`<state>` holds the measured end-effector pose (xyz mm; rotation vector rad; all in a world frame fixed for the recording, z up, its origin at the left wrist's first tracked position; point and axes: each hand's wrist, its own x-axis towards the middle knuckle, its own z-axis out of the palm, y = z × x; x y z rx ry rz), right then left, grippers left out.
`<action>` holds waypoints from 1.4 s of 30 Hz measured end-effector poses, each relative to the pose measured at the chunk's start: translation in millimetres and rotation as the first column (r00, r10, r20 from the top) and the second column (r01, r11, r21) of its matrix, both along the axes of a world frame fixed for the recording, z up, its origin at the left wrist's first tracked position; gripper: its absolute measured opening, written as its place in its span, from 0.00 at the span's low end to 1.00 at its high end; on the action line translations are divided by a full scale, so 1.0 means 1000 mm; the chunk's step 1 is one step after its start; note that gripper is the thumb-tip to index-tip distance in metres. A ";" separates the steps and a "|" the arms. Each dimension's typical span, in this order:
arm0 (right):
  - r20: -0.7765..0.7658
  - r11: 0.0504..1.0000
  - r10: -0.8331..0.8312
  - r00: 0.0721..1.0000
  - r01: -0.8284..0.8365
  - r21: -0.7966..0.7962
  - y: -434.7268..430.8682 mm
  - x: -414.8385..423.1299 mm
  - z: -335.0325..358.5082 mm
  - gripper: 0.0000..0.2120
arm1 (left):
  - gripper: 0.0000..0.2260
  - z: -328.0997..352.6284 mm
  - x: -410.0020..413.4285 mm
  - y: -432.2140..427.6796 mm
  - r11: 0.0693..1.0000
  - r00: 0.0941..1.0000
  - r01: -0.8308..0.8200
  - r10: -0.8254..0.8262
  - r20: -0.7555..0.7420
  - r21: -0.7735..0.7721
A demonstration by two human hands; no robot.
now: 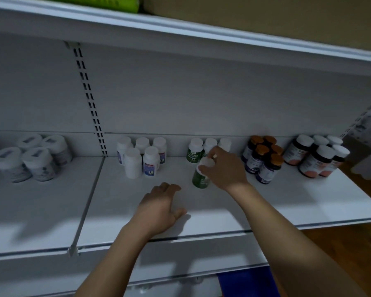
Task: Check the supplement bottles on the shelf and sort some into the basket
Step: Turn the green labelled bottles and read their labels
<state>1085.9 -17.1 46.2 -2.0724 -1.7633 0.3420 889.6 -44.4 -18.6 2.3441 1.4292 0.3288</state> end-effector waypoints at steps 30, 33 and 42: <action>0.372 0.950 0.285 0.883 -0.210 -0.230 0.095 0.120 -0.015 0.29 | 0.25 0.029 0.089 0.015 0.986 0.983 -0.166 0.164 -0.076 -0.016; 0.353 0.926 0.370 0.859 -0.310 -0.216 0.102 0.121 -0.020 0.19 | 0.25 0.030 0.103 0.016 0.981 0.977 -0.191 0.190 -0.100 -0.002; 0.456 0.932 0.351 0.818 -0.352 -0.086 0.084 0.136 -0.015 0.15 | 0.26 0.023 0.138 0.004 0.958 0.958 -0.284 0.282 -0.061 -0.032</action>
